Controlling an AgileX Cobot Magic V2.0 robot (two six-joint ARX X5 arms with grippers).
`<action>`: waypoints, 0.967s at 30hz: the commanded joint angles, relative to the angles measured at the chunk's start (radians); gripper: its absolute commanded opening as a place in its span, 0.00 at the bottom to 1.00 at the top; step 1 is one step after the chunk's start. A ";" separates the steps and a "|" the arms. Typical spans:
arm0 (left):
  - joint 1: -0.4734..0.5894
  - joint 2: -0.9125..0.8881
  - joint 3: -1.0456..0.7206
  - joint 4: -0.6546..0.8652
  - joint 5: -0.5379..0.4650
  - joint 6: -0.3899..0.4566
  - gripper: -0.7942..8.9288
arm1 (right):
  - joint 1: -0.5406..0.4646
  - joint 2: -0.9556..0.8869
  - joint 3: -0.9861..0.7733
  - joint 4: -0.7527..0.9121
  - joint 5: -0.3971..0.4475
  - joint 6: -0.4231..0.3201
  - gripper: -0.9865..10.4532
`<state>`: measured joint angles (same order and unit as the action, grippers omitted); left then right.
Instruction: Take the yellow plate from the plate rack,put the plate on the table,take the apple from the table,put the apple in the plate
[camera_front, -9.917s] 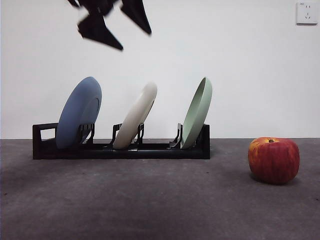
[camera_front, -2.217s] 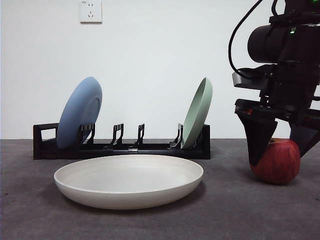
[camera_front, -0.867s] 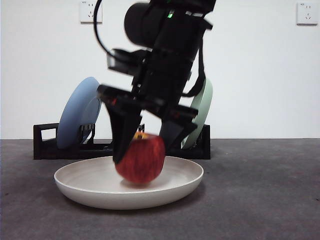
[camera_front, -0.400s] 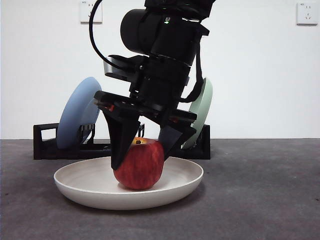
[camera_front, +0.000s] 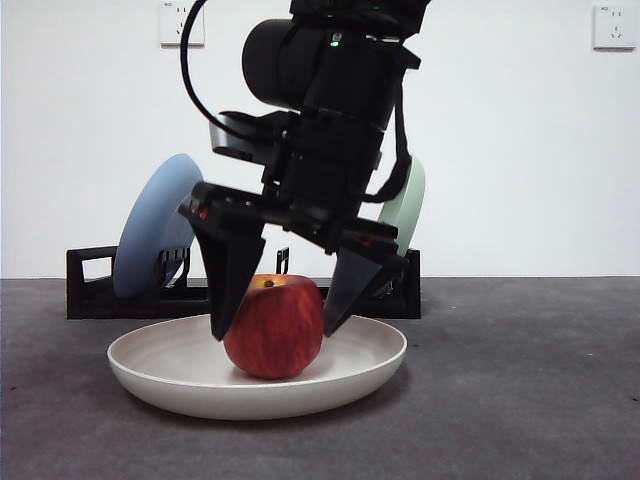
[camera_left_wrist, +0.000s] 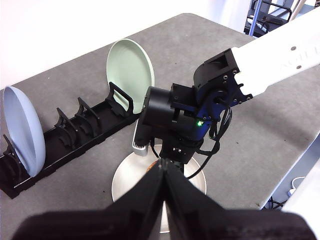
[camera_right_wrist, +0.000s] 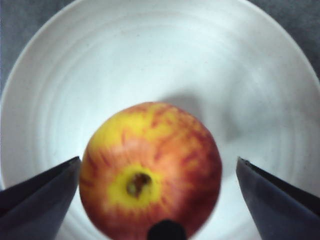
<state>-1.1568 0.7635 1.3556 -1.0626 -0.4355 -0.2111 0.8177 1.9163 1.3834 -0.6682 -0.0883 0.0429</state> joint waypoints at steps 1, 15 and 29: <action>-0.001 -0.002 -0.005 0.001 -0.001 0.002 0.07 | 0.001 -0.045 0.038 -0.033 0.000 0.006 0.62; -0.001 -0.002 -0.005 -0.006 0.002 0.013 0.07 | 0.001 -0.357 0.216 -0.526 -0.005 -0.003 0.50; -0.001 -0.002 -0.005 -0.036 0.024 0.014 0.07 | 0.001 -0.697 0.216 -0.708 -0.010 -0.001 0.12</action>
<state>-1.1568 0.7635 1.3552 -1.0992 -0.4110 -0.2062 0.8177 1.2266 1.5982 -1.3537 -0.0929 0.0425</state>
